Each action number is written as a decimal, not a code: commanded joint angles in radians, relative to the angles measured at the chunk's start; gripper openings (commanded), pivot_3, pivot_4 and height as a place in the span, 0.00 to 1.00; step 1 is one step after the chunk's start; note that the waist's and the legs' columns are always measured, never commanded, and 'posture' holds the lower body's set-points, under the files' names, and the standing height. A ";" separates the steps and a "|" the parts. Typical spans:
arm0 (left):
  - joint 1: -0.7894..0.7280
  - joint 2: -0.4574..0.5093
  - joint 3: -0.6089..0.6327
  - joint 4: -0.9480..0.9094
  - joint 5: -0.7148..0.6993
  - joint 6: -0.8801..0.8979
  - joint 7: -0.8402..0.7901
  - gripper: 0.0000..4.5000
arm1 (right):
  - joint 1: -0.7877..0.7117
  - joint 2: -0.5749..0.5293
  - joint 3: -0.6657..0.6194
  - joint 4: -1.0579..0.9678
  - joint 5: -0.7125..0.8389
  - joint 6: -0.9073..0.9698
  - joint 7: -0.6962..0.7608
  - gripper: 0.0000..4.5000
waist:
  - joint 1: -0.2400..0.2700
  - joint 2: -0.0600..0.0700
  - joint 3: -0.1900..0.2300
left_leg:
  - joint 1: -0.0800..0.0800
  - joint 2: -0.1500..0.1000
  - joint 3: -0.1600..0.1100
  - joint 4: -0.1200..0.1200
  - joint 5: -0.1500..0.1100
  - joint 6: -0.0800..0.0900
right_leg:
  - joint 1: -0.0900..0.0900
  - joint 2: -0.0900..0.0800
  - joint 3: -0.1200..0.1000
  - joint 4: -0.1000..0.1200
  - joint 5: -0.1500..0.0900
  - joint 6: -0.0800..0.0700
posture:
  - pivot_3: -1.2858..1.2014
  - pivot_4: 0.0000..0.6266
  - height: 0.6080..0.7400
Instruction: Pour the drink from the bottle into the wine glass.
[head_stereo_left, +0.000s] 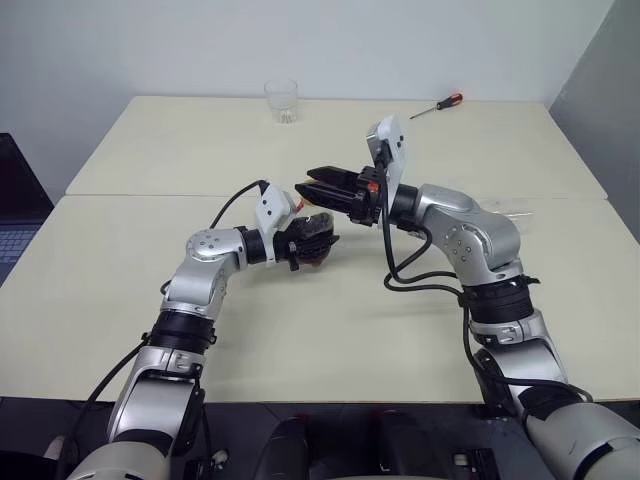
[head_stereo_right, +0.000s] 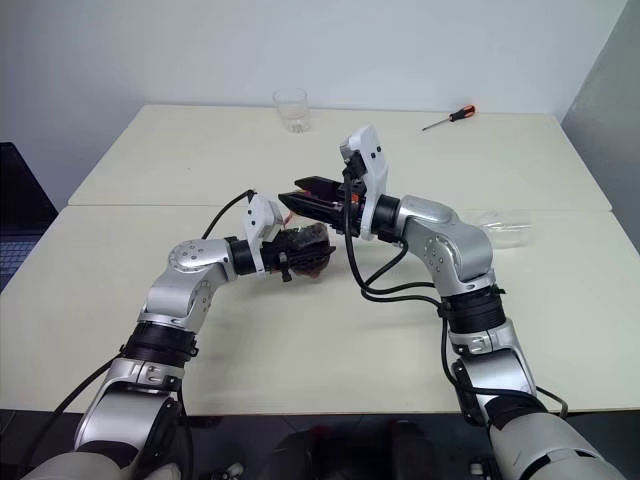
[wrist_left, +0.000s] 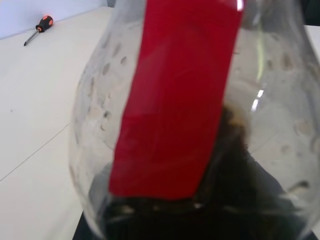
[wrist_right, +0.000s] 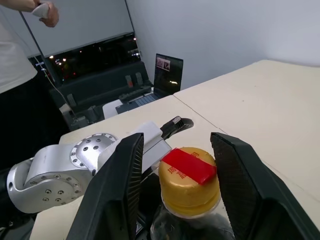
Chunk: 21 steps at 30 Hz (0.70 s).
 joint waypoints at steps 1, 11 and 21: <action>-0.035 -0.001 0.016 -0.029 -0.007 -0.021 -0.003 0.39 | -0.004 0.011 0.014 -0.004 -0.007 -0.037 0.016 0.50 | 0.000 0.000 0.000 | 0.000 0.000 0.000 0.000 0.000 0.000 | 0.000 0.000 0.000 0.000 0.000 0.000 | 0.52 0.24 1.00; -0.036 -0.007 0.014 -0.035 -0.007 -0.020 -0.001 0.39 | -0.017 0.018 0.005 0.041 -0.020 -0.070 0.005 0.50 | 0.000 0.000 0.000 | 0.000 0.000 0.000 0.002 0.000 0.000 | 0.000 0.000 0.000 0.001 0.000 0.000 | 0.52 0.24 1.00; -0.023 -0.008 0.012 -0.053 -0.010 -0.014 -0.002 0.39 | -0.027 0.023 -0.014 0.056 -0.010 -0.074 0.007 0.33 | 0.000 0.000 0.000 | 0.000 0.000 0.000 0.003 0.000 0.000 | 0.000 0.000 0.000 0.002 0.000 0.000 | 0.52 0.24 1.00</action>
